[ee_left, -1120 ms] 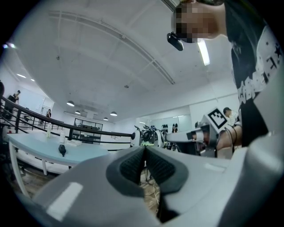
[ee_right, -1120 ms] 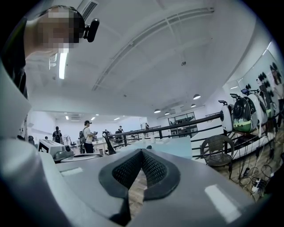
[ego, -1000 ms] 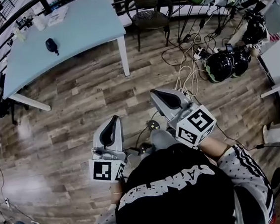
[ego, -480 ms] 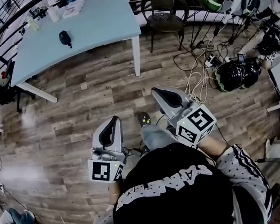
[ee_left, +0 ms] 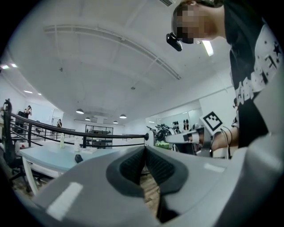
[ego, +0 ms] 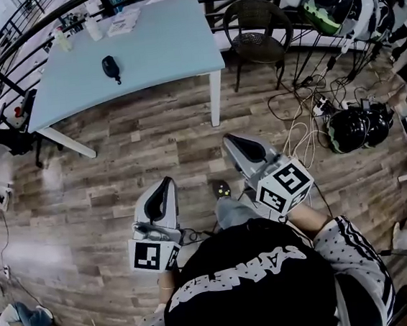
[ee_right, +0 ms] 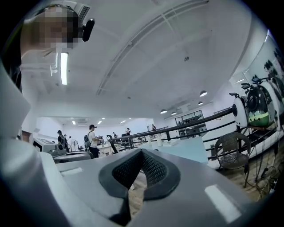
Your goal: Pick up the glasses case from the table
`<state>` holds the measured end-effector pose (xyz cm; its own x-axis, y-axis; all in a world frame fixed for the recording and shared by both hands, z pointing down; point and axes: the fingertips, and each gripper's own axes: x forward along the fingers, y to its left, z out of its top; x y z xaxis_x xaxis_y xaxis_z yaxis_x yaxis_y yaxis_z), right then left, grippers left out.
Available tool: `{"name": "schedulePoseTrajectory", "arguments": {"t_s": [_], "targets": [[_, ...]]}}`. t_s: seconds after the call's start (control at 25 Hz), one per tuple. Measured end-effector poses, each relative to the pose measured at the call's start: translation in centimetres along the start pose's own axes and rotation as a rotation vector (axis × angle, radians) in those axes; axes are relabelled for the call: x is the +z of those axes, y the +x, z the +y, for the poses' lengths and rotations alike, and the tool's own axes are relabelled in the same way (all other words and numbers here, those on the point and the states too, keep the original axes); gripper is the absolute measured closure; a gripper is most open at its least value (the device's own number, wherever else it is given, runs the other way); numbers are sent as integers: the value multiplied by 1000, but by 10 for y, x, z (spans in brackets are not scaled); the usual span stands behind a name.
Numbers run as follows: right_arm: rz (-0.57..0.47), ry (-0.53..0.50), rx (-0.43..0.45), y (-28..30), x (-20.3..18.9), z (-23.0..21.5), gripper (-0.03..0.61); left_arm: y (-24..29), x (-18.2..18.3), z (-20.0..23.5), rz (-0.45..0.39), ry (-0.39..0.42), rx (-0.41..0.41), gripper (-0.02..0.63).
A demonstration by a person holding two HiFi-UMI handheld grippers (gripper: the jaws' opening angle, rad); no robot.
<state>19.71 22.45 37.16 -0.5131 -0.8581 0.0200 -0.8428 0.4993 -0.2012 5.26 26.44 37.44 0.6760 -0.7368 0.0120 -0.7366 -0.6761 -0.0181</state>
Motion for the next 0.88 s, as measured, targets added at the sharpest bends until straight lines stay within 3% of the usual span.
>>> {"name": "schedulePoseTrajectory", "arguments": {"t_s": [0.88], "targets": [[9,23,5,112,10,-93,574,105,-5,84,12,12,34,614]]}}
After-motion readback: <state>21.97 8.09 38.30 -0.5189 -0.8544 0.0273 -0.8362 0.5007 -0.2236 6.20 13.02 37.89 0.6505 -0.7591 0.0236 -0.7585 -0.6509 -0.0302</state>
